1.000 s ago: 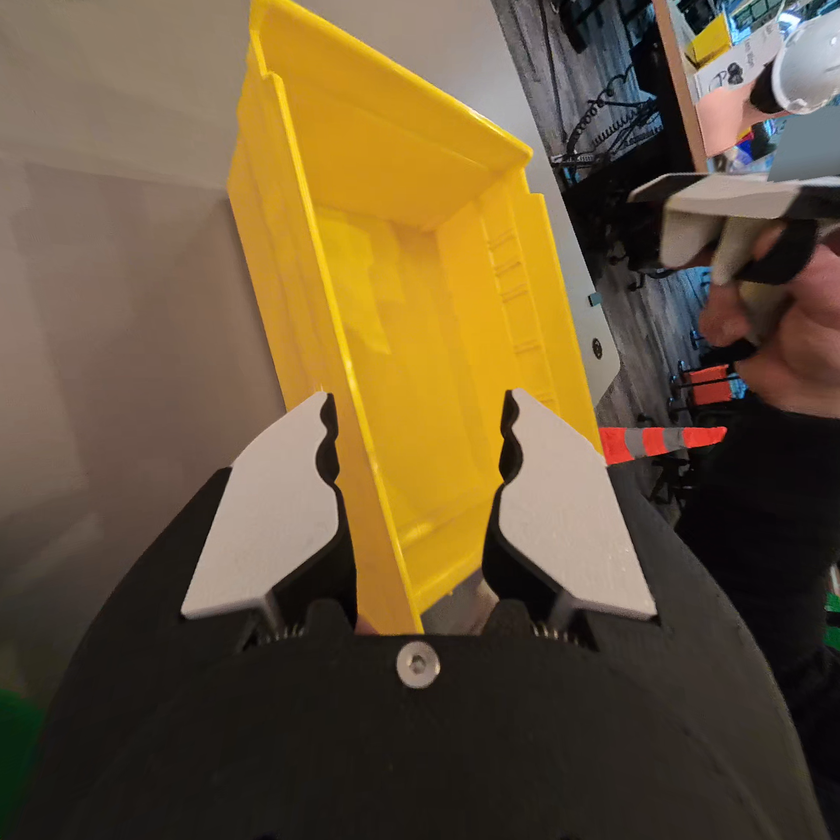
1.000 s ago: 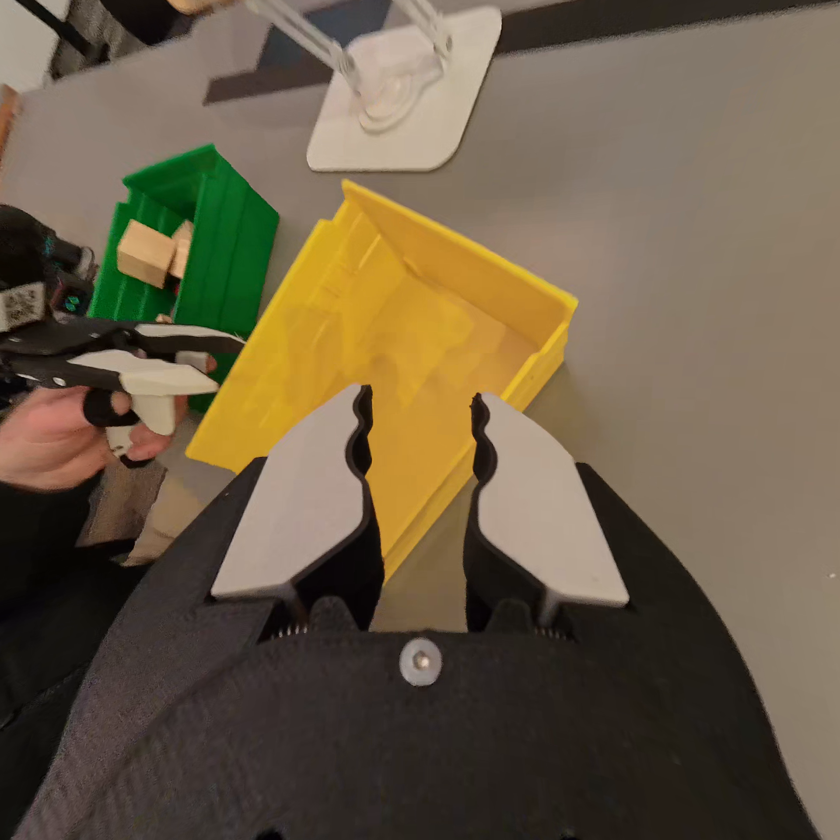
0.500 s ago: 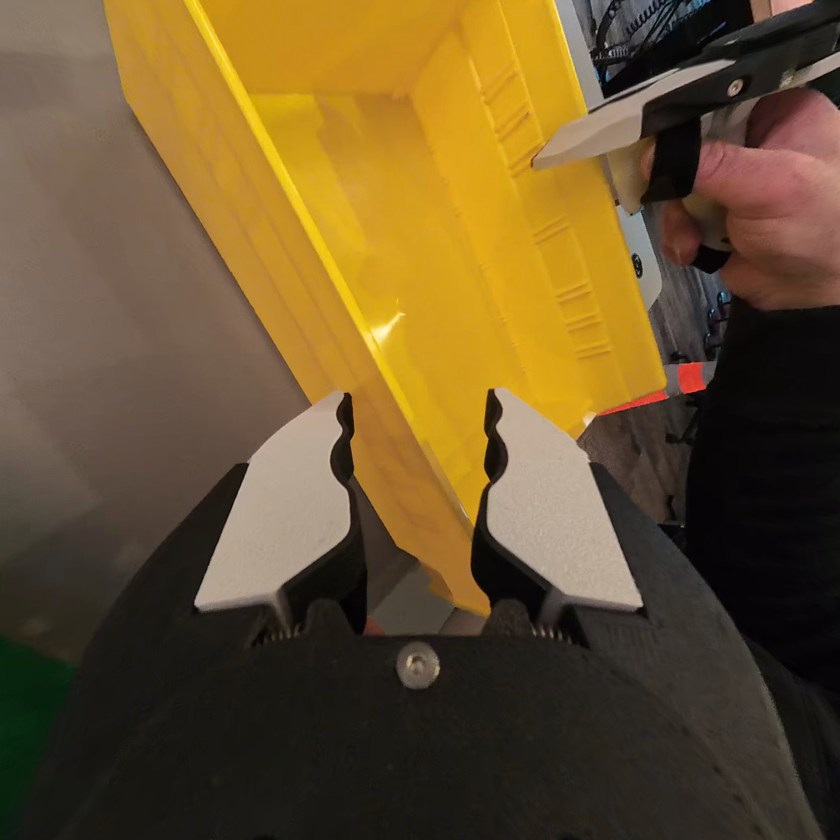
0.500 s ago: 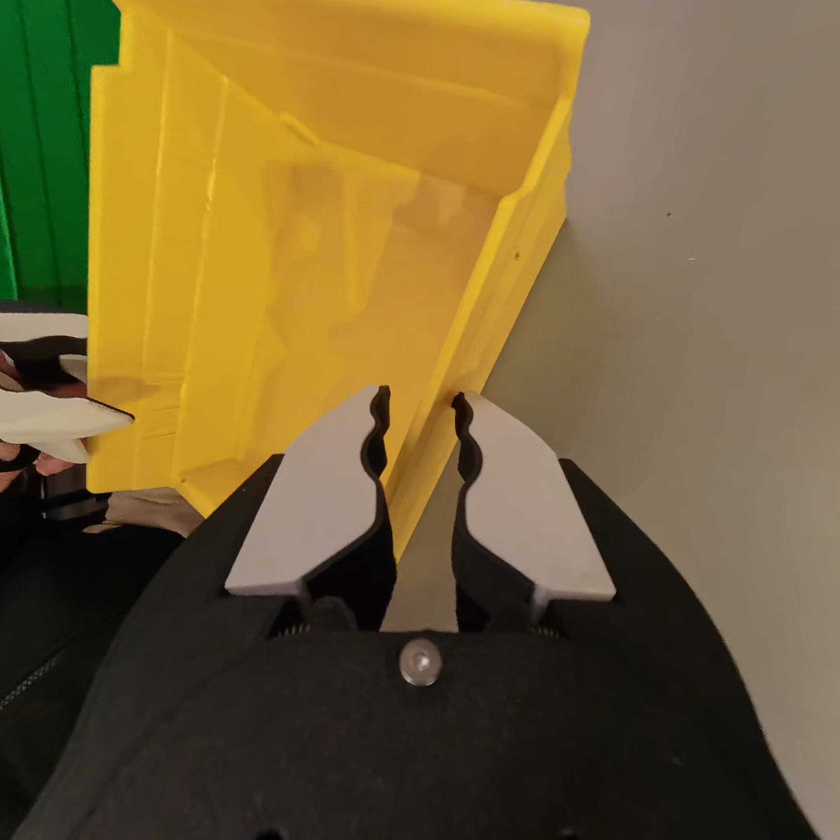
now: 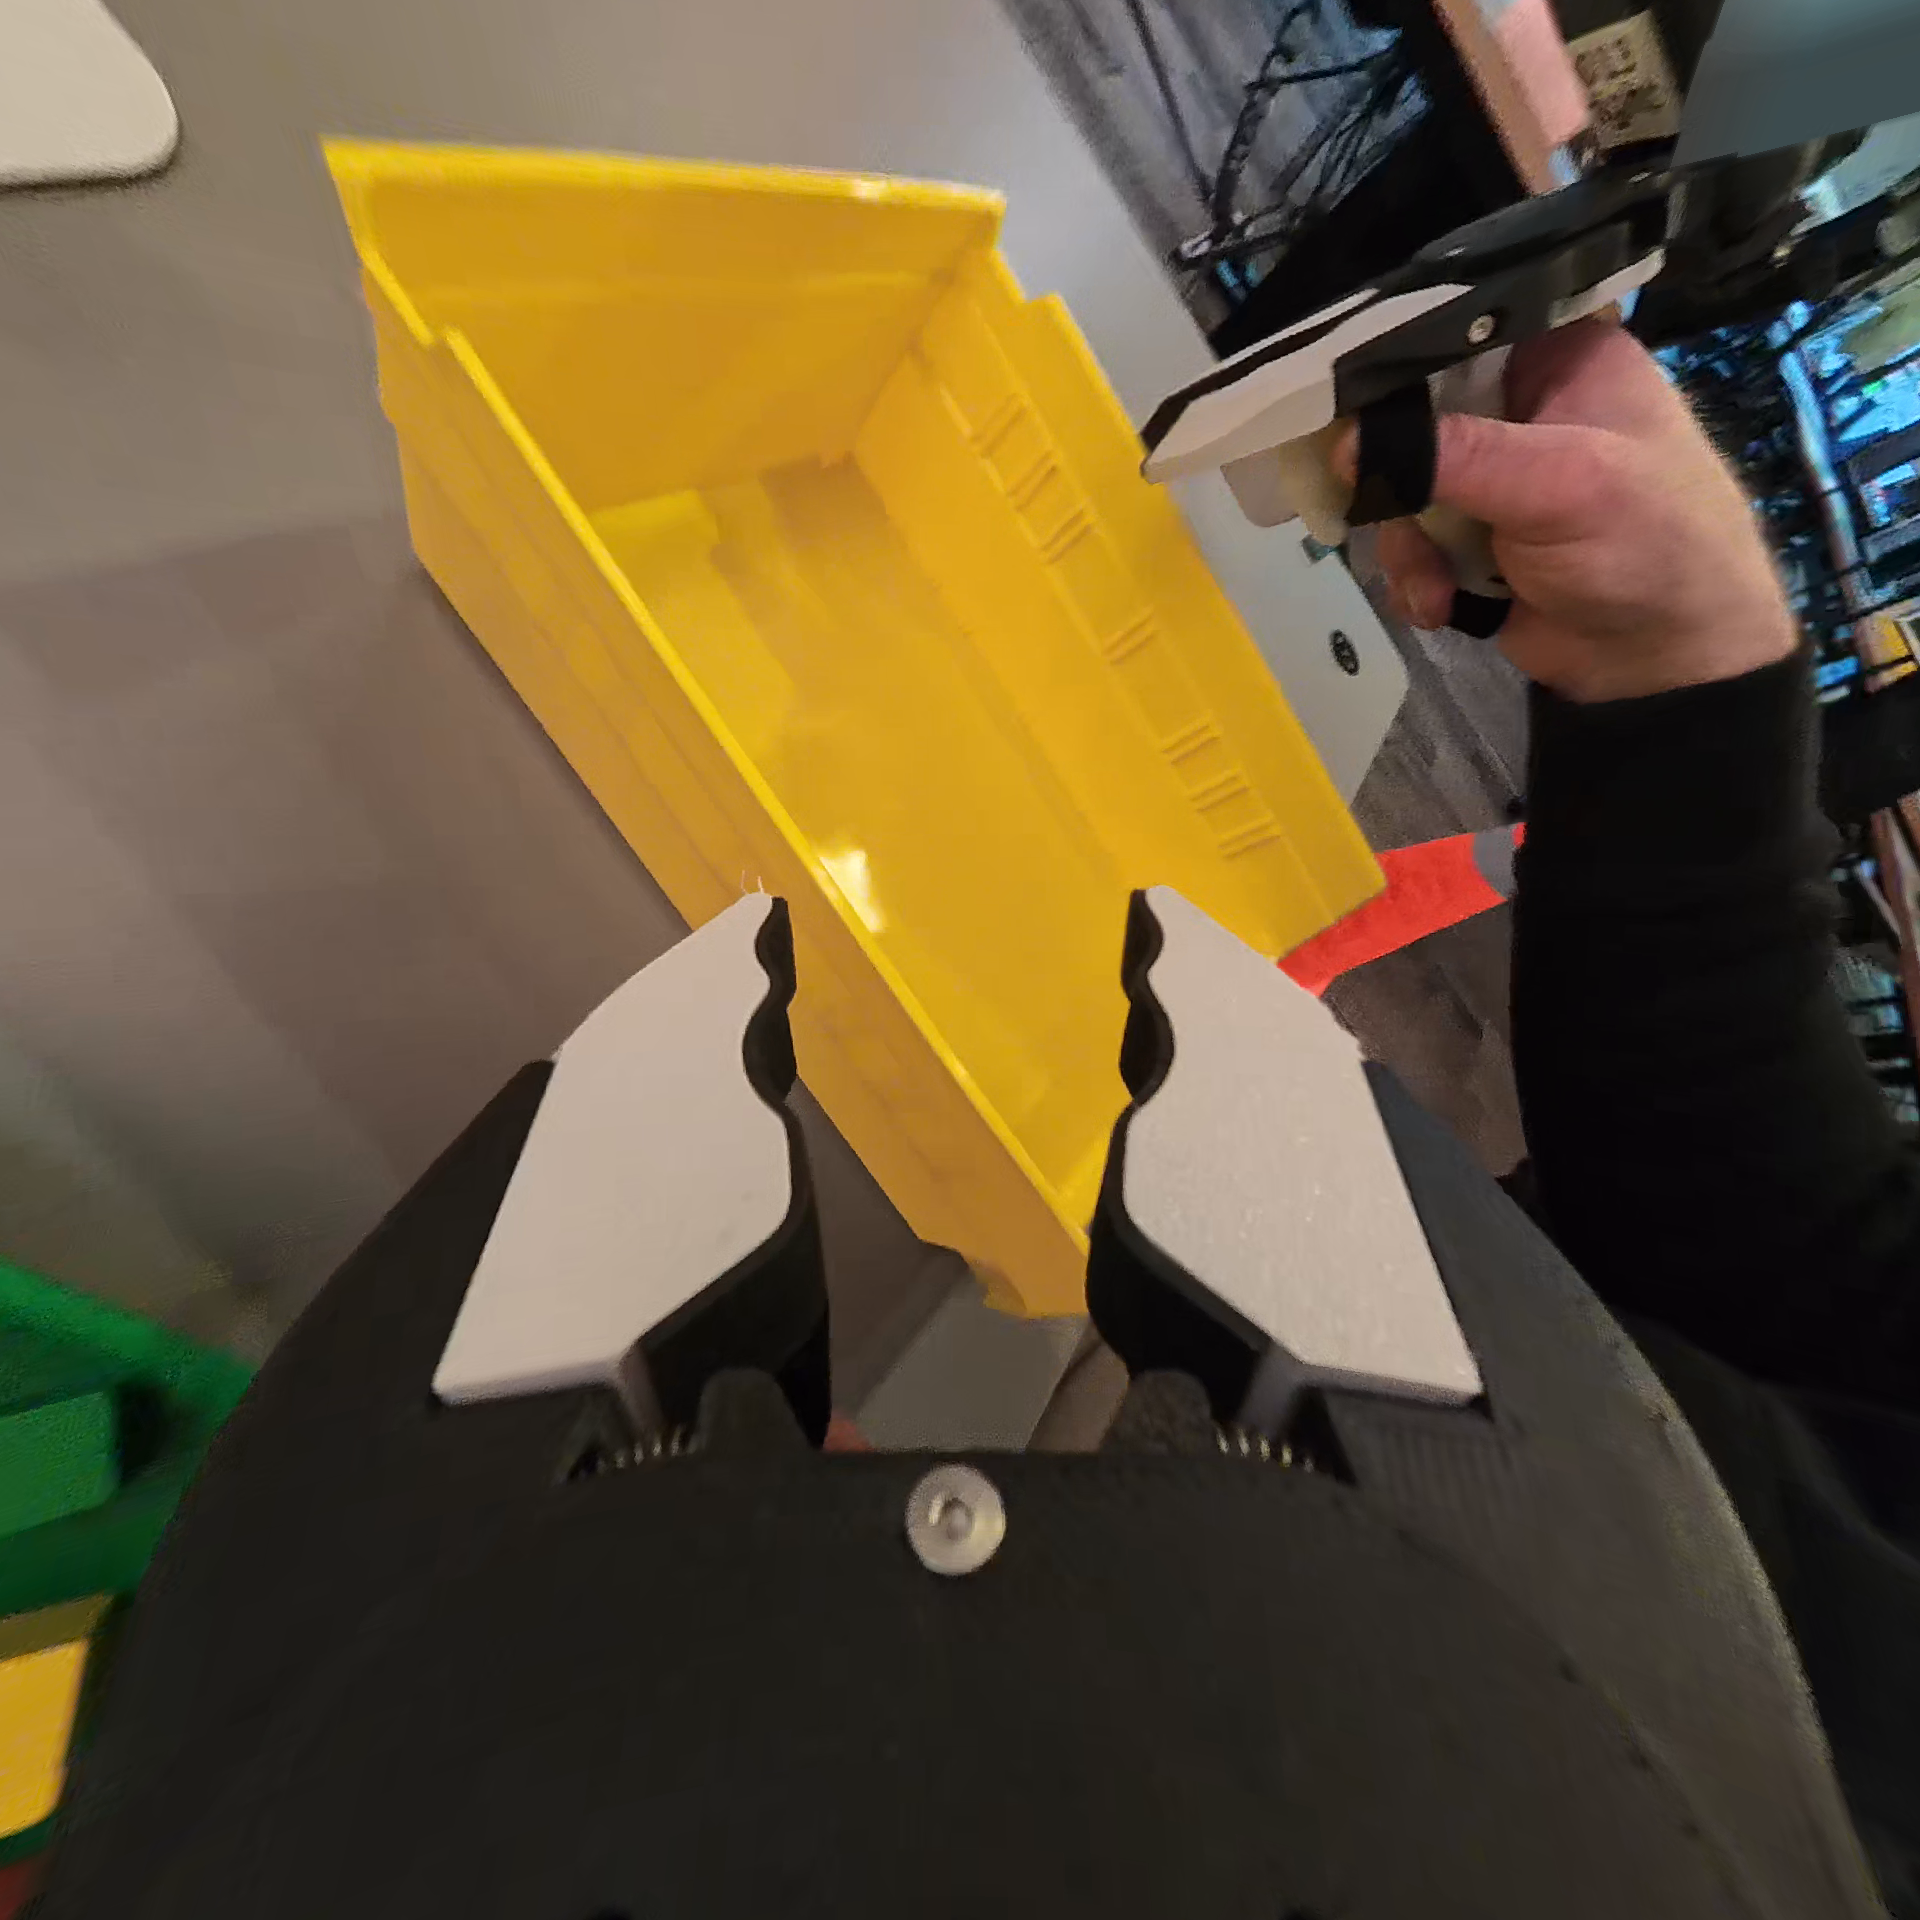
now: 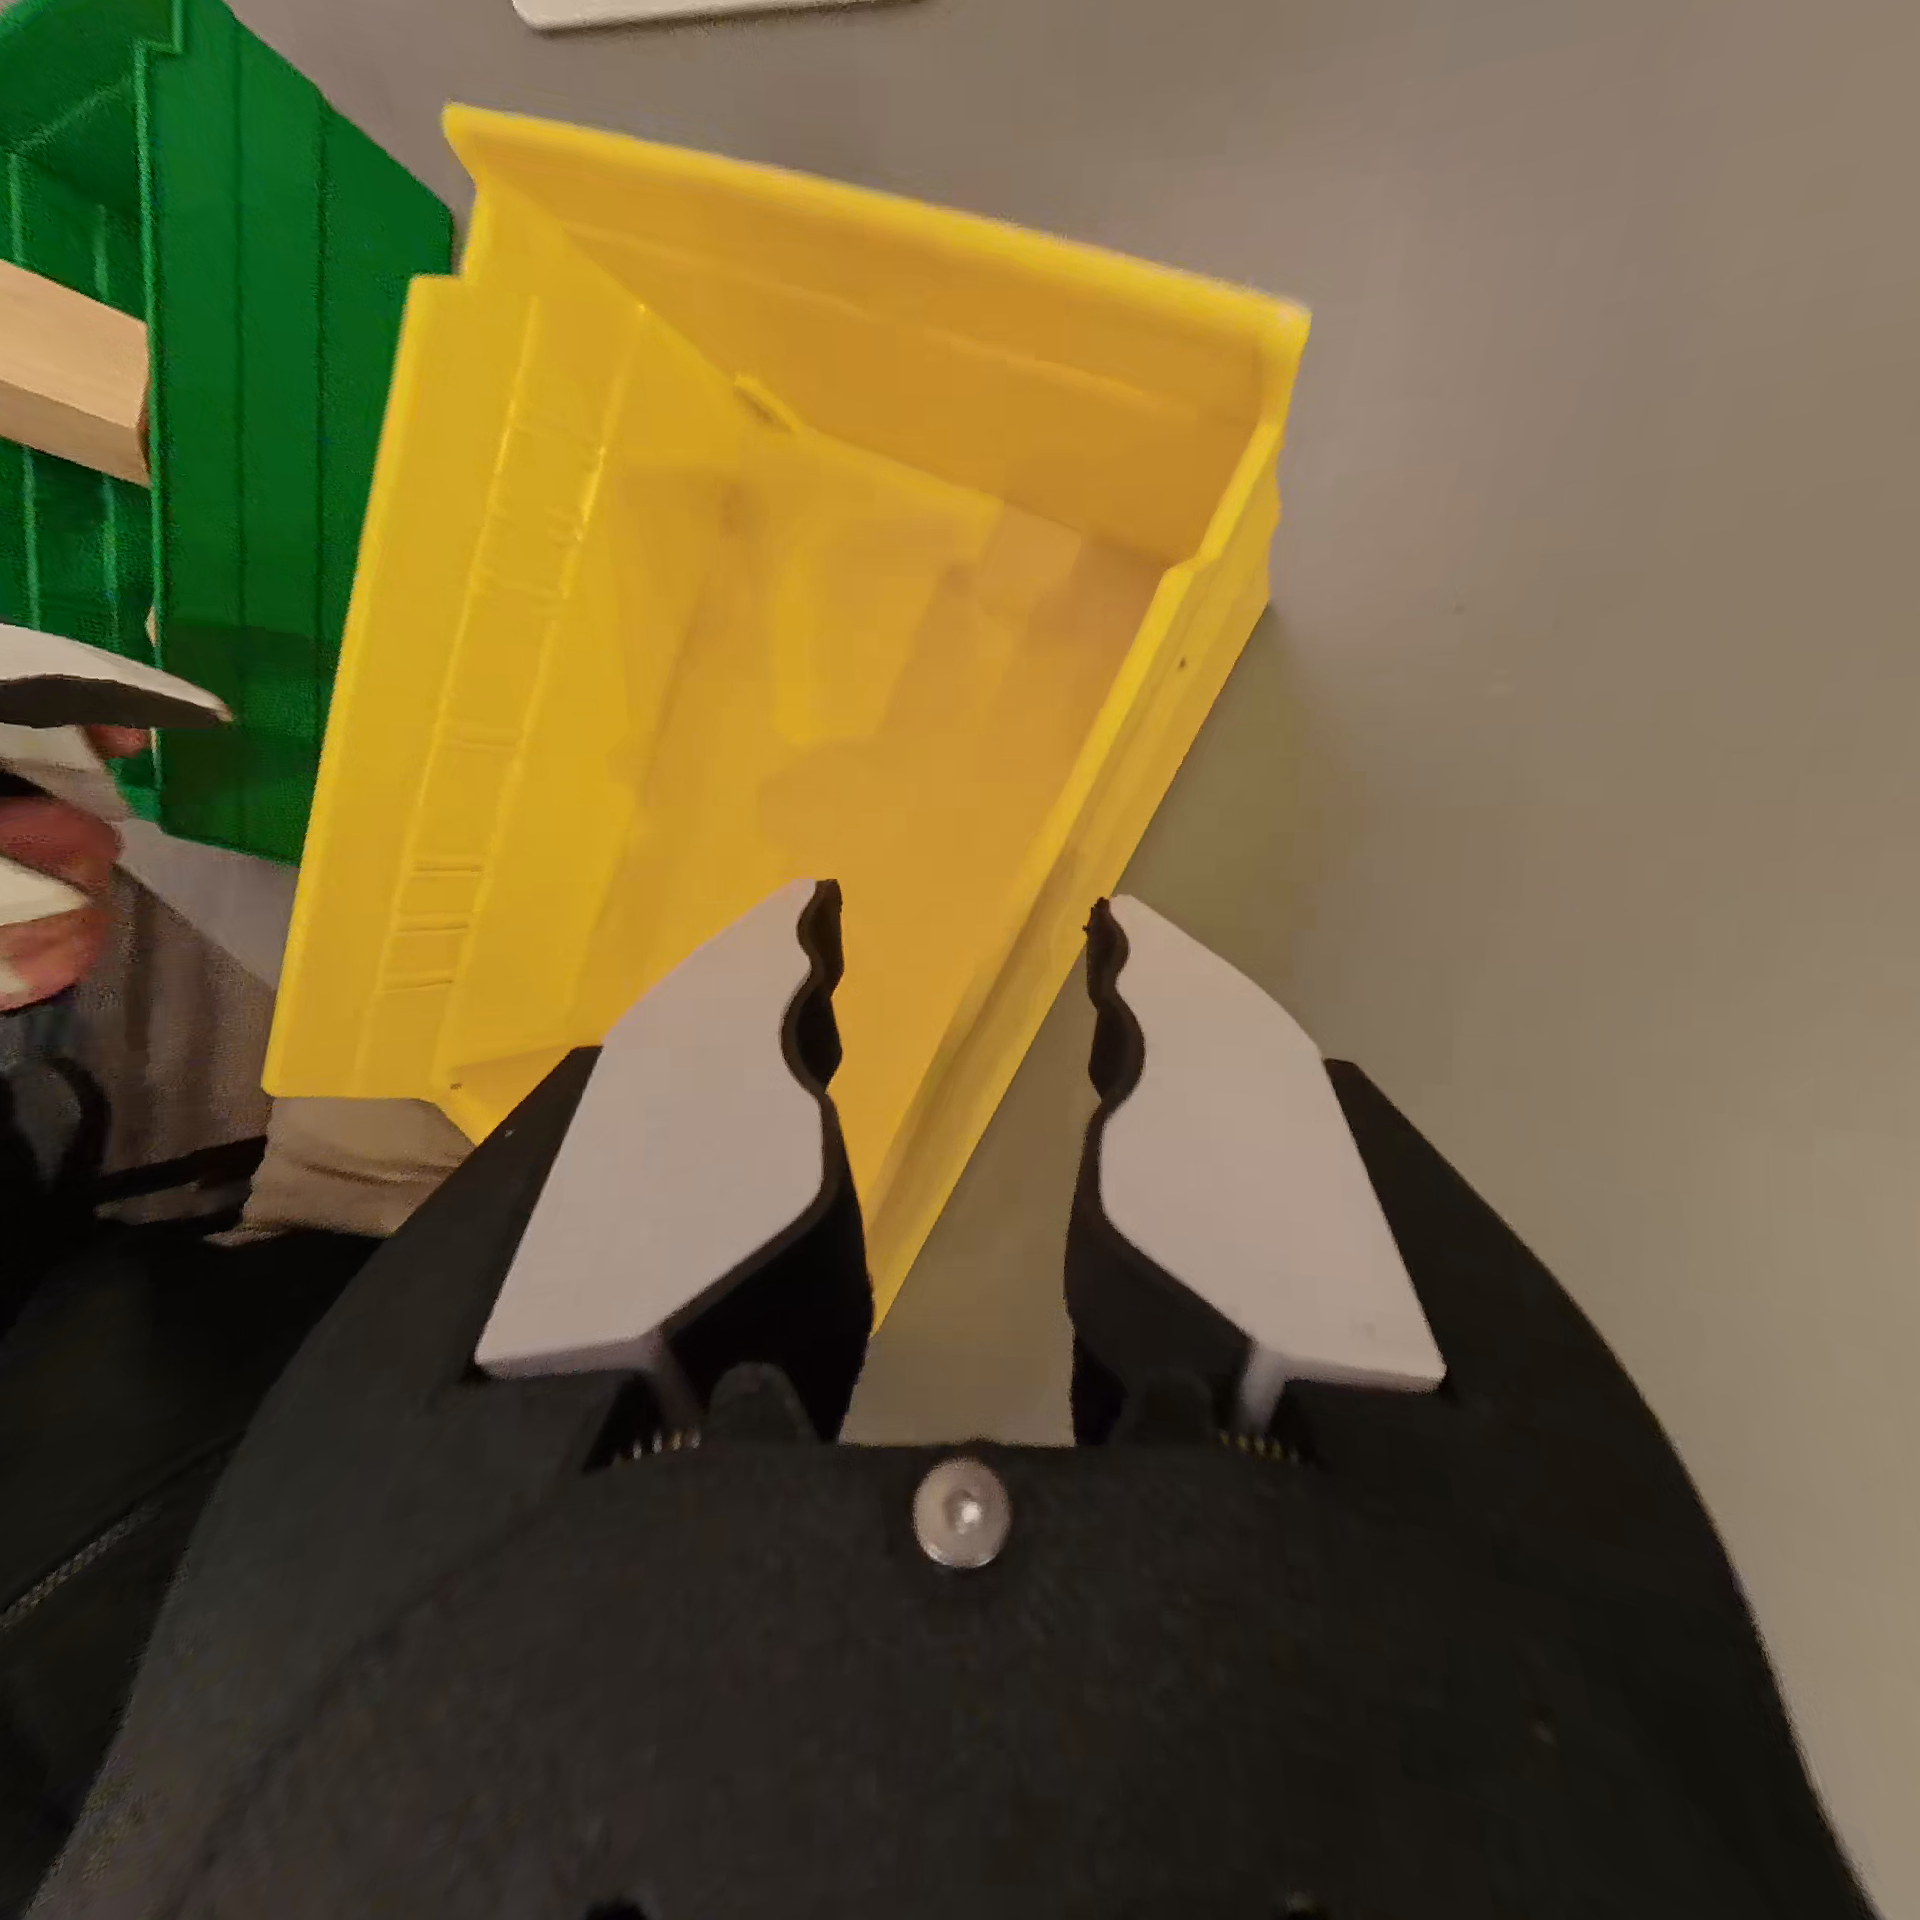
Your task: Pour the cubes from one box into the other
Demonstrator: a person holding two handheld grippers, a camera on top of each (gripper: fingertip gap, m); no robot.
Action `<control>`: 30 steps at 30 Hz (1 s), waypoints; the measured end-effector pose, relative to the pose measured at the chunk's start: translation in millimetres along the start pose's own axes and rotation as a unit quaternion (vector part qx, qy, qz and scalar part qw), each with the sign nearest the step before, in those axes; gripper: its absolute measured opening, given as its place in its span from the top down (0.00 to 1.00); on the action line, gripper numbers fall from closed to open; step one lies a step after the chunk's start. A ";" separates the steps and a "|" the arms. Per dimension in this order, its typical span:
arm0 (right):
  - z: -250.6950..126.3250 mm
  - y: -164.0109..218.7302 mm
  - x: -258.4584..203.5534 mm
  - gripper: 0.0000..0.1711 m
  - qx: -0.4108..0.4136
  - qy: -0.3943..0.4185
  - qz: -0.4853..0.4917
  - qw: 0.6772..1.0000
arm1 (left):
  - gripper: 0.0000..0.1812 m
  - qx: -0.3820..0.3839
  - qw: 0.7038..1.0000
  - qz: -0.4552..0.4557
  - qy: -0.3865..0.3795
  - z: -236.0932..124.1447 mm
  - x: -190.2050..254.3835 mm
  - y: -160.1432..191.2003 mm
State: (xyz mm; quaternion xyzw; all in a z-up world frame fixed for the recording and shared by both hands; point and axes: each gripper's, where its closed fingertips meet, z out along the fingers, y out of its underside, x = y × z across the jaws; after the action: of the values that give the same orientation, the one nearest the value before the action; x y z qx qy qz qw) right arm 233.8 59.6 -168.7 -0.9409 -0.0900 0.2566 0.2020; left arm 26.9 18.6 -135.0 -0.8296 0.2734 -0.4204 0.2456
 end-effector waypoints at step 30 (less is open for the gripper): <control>209.1 -81.8 -275.0 0.69 -0.228 0.026 -0.276 0.933 | 0.63 0.011 0.946 -0.078 -0.314 -218.8 -262.4 22.4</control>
State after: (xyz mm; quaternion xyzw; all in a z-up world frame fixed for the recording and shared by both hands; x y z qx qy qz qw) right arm -114.4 128.2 -175.6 -0.9060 -0.3973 0.1385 0.0474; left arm -291.0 136.7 -182.0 -0.9357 0.1125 -0.1588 0.2944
